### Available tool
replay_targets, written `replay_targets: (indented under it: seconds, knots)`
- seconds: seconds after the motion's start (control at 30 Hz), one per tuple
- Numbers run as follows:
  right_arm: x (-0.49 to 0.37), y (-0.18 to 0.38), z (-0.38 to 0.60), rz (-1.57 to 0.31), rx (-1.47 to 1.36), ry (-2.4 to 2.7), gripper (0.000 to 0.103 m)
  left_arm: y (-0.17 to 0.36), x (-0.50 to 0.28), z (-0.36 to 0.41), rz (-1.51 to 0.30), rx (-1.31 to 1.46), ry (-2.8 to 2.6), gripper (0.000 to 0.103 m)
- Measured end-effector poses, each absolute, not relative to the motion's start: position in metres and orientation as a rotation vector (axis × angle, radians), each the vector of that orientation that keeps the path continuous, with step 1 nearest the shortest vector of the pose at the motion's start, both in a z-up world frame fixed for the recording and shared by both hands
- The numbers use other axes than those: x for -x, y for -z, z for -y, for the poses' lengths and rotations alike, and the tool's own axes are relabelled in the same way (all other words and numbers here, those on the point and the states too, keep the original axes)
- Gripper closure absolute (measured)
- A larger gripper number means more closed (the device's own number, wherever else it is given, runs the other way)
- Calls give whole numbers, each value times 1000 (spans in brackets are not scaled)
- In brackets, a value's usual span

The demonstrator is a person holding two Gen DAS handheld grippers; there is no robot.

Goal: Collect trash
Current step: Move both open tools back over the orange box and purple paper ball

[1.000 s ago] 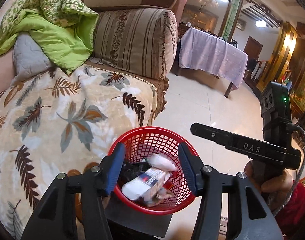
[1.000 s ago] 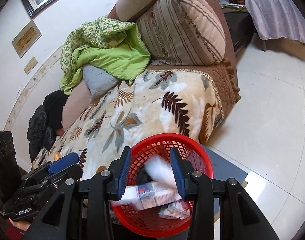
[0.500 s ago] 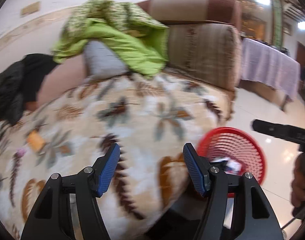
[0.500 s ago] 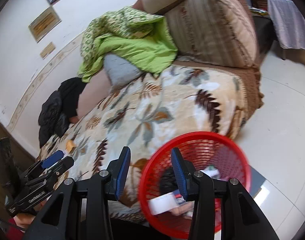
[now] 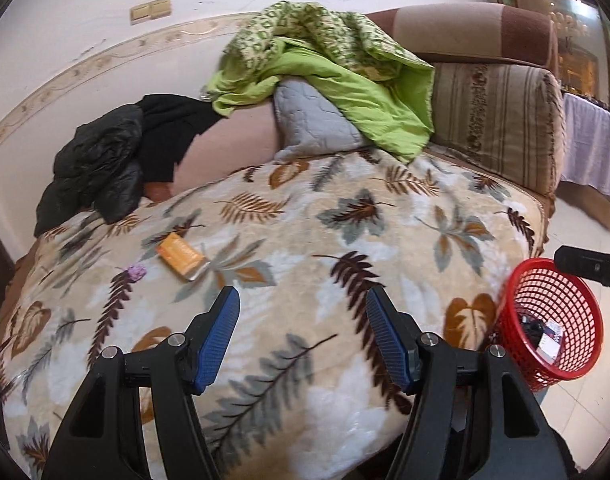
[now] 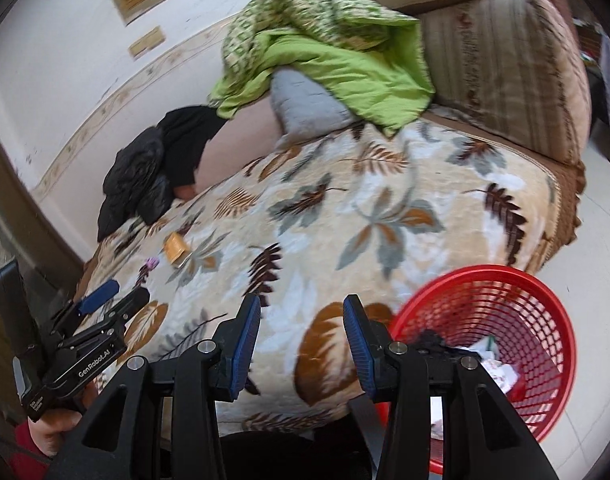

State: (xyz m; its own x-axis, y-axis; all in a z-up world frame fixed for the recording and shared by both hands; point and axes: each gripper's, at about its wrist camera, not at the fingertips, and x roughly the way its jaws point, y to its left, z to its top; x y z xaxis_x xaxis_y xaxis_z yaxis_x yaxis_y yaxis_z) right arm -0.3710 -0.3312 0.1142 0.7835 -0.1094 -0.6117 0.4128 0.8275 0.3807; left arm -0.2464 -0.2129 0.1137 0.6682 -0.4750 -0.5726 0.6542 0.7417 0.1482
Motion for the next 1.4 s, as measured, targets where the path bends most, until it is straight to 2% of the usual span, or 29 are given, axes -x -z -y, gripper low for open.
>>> replay_targets:
  seconds: [0.6, 0.7, 0.87, 1.03, 1.2, 1.4]
  knots:
    - [294, -122, 267, -674, -410, 173, 56, -106, 205, 162, -587, -272, 559, 38]
    - [279, -119, 257, -686, -394, 151, 51, -101, 196, 155, -604, -260, 543, 38]
    - [268, -114, 250, -696, -392, 143, 51, -92, 183, 147, -632, -241, 525, 38]
    - [284, -112, 256, -696, -404, 213, 51, -91, 183, 147, -649, -212, 560, 38]
    - [332, -114, 270, -671, -419, 394, 35, -96, 218, 169, -624, -240, 676, 32]
    - [372, -117, 289, -662, -455, 444, 32, -105, 263, 195, -543, -330, 743, 30]
